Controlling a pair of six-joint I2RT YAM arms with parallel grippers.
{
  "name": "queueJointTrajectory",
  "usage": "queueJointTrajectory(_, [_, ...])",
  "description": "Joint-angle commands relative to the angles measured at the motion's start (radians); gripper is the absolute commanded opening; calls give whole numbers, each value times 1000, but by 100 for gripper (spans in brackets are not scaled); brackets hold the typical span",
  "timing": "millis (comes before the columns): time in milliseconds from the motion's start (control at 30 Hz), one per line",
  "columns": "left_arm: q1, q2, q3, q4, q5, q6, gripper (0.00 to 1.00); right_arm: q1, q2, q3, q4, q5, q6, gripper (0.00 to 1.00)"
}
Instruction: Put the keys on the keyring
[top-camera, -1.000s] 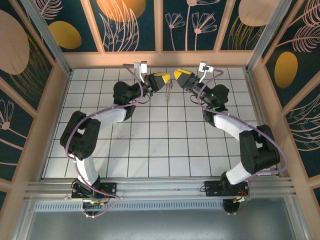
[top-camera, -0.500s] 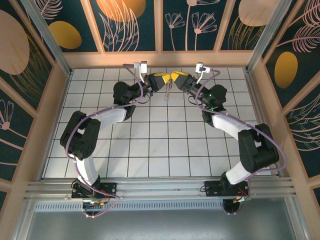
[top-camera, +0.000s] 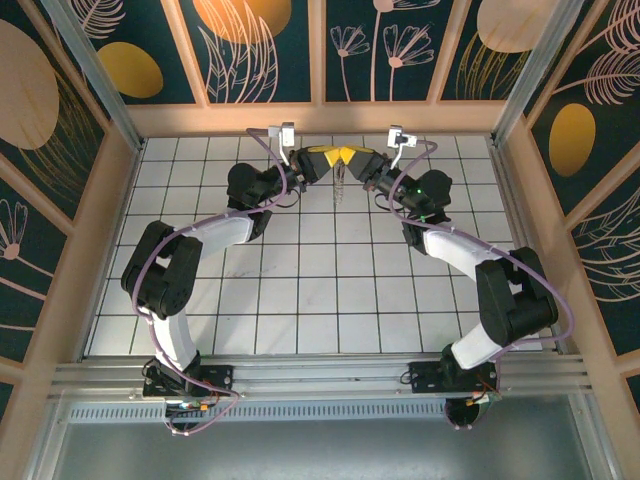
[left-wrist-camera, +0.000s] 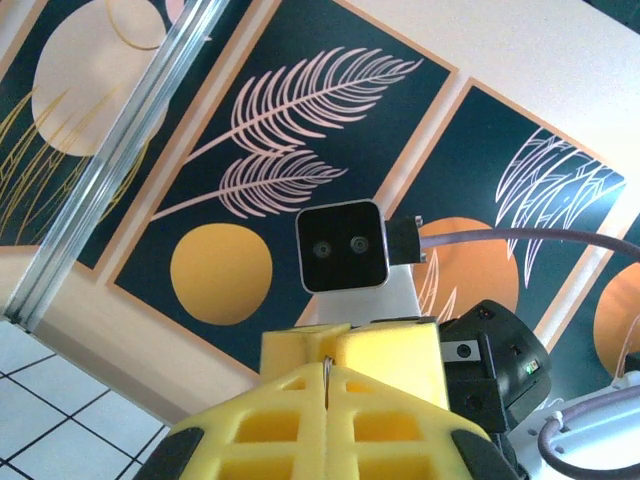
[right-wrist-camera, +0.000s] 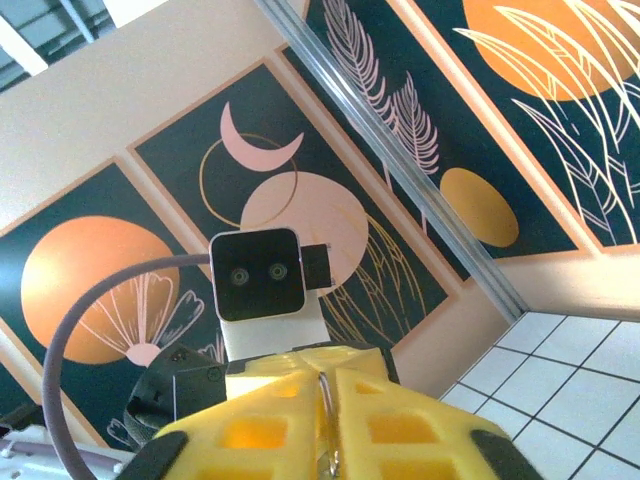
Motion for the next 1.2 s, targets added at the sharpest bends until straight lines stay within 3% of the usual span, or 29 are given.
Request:
queueJointTrajectory(0, [-7, 7, 39, 44, -2, 8, 0, 10, 1, 23, 22, -36, -8, 1])
queueJointTrajectory(167, [-7, 5, 40, 44, -1, 9, 0, 7, -11, 18, -1, -29, -30, 0])
queueJointTrajectory(400, [-3, -54, 24, -27, -22, 89, 23, -44, -50, -3, -33, -8, -46, 0])
queueJointTrajectory(667, [15, -126, 24, -170, -19, 208, 30, -92, -76, 11, -98, -51, -80, 0])
queueJointTrajectory(867, [53, -130, 83, -364, 52, 322, 32, -119, -76, 65, -209, -145, -149, 0])
queueJointTrajectory(1167, [94, -68, 211, -585, 282, 463, 34, -147, -48, 197, -474, -359, -346, 0])
